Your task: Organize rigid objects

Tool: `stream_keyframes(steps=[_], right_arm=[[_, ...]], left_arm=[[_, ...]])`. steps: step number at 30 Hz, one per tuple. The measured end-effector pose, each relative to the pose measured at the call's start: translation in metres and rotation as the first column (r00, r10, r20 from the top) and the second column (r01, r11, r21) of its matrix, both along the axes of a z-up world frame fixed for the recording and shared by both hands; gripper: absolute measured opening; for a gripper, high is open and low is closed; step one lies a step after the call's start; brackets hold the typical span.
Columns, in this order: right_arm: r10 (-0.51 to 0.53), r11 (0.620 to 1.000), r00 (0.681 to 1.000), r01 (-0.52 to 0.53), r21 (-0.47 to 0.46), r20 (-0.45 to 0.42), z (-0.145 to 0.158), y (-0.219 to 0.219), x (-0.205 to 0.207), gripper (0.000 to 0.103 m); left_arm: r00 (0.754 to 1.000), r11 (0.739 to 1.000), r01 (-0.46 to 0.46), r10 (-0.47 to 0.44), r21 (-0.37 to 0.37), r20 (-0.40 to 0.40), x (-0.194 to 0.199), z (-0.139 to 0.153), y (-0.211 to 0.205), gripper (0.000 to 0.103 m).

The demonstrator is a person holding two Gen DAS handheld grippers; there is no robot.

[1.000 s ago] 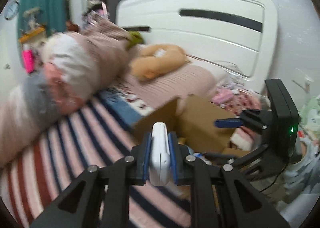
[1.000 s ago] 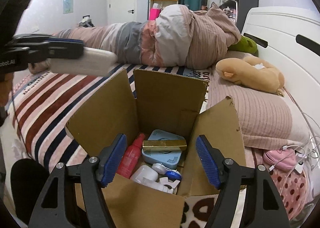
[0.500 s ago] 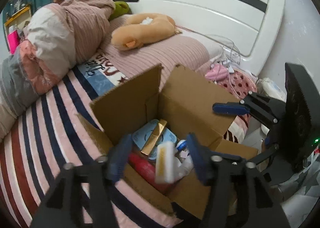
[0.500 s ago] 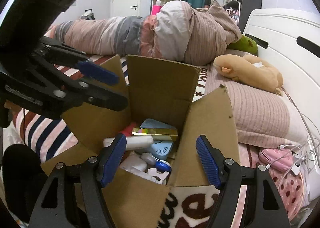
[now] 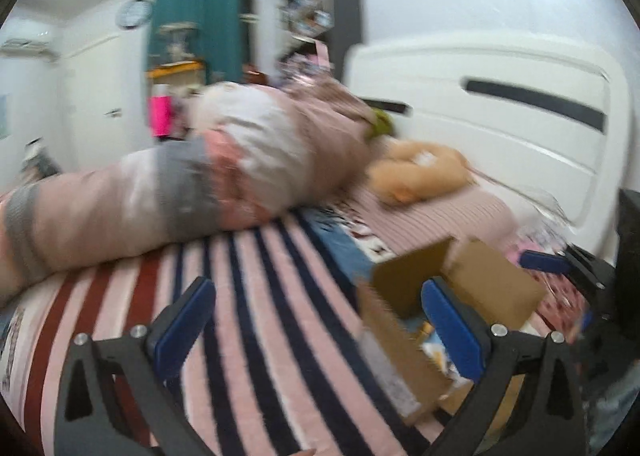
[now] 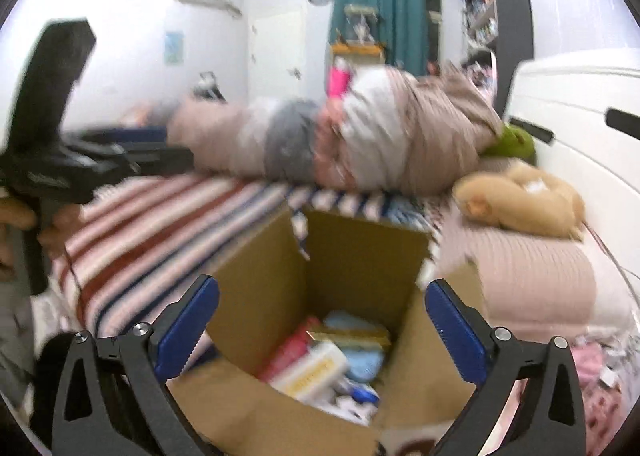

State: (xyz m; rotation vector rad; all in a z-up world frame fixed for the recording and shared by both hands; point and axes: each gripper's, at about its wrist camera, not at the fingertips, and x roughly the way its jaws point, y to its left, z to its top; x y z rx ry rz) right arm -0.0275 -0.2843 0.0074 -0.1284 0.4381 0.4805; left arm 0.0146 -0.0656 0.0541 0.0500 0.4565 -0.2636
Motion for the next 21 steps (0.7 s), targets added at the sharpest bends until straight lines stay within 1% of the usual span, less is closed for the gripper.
stream_keyframes(steps=[1,3,5,7,10,14,21], right_arm=[[0.02,1.0,1.0,-0.02,0.022,0.016,0.004,0.002,-0.002,0.103],[0.057,0.996,0.997,-0.06,0.066,0.048,0.013,0.008,-0.004,0.103],[0.082,0.992,0.994,-0.088,0.088,0.069,0.018,0.013,-0.005,0.103],[0.107,0.99,0.991,-0.114,0.088,0.085,0.023,0.021,-0.005,0.103],[0.13,0.988,0.988,-0.136,0.07,0.086,0.026,0.032,-0.005,0.103],[0.139,0.988,0.986,-0.144,0.057,0.089,0.027,0.043,-0.007,0.103],[0.143,0.988,0.986,-0.148,0.051,0.091,0.026,0.045,-0.011,0.103]], left_arm=[[0.999,0.998,-0.053,0.053,-0.017,0.012,-0.006,0.0,0.01,0.102],[0.992,0.993,-0.116,0.117,-0.036,0.043,-0.015,-0.001,0.023,0.102],[0.985,0.987,-0.158,0.161,-0.041,0.056,-0.022,-0.004,0.034,0.102],[0.981,0.982,-0.182,0.185,-0.057,0.051,-0.027,-0.008,0.043,0.102],[0.975,0.974,-0.211,0.215,-0.079,0.046,-0.032,-0.014,0.054,0.102],[0.973,0.972,-0.225,0.228,-0.073,0.03,-0.034,-0.021,0.057,0.102],[0.969,0.967,-0.245,0.246,-0.069,0.009,-0.031,-0.027,0.057,0.102]])
